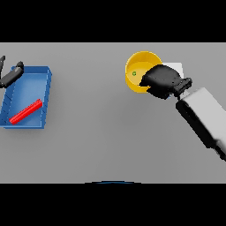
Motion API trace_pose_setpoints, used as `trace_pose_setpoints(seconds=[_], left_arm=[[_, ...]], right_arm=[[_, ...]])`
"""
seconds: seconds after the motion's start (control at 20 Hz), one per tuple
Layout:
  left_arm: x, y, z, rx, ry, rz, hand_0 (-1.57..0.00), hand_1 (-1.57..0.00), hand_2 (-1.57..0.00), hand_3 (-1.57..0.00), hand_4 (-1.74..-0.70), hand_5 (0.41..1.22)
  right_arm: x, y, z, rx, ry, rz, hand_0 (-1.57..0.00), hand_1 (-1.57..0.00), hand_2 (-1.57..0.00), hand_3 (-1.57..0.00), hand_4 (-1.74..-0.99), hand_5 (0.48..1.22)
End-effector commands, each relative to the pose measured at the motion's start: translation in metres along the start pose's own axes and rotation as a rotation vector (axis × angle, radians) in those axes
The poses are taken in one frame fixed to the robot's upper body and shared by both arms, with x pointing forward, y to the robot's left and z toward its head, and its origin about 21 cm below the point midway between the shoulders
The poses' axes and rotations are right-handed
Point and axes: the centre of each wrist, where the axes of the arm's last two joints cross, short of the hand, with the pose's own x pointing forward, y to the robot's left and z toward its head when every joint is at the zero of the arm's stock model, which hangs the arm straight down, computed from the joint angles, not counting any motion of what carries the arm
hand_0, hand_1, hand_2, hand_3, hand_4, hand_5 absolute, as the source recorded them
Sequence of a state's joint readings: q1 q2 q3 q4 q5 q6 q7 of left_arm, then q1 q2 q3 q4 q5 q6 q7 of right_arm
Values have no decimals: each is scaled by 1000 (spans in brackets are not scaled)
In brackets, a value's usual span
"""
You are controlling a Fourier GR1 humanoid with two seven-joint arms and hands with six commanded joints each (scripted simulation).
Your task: Pick up the red beaker and tilt it to pour out 1 green nut into yellow bowl. Pick up the yellow bowl and place it on the metallic measuring scale.
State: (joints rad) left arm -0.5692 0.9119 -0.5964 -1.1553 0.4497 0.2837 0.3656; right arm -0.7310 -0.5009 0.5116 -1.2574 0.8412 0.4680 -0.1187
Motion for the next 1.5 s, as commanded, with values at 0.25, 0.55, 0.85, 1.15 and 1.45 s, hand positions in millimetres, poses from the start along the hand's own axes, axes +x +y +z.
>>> trace_pose_setpoints(seconds=[0.25,0.55,0.85,1.15,1.45], left_arm=[[1,0,0,-6,18,8,1,1,1,1,-739,734],[-4,3,4,-7,34,-11,1,1,1,1,-720,720],[-1,-1,2,0,36,-16,1,1,1,1,-725,710],[-2,-2,1,-7,37,-9,1,1,1,1,-728,713],[-1,-5,-2,-11,40,-9,1,1,1,1,-732,729]], right_arm=[[-43,5,-1,-30,100,-31,-1570,-1571,-1546,-1146,-1741,1221],[-72,30,-3,-20,203,-84,-1571,-1571,-1487,-1195,-1741,1221],[-85,48,-12,14,250,-149,-1571,-1571,-1418,-1349,-1741,1221],[-90,52,-16,44,264,-208,-1402,-1571,-1375,-1427,-1741,1221],[-96,54,-11,59,277,-253,-577,-828,-913,-742,-1588,1016]])
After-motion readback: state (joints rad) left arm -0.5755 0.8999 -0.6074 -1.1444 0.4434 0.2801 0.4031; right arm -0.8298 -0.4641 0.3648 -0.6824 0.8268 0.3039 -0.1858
